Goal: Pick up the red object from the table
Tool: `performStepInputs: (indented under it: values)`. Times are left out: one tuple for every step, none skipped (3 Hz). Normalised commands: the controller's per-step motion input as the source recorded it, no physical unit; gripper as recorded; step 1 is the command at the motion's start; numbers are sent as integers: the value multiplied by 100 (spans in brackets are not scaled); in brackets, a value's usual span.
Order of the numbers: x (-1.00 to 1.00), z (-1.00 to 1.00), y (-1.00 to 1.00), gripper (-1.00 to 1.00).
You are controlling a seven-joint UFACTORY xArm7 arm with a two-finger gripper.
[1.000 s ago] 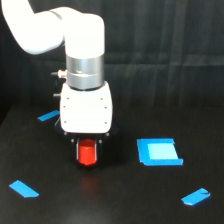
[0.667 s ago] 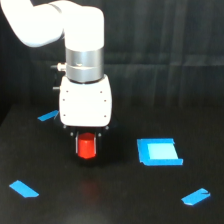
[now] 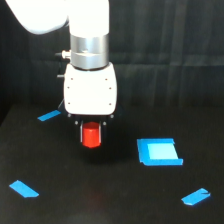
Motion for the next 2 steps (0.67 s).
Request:
performStepInputs:
  values:
    - [23, 94, 8, -100]
    - [24, 87, 15, -99]
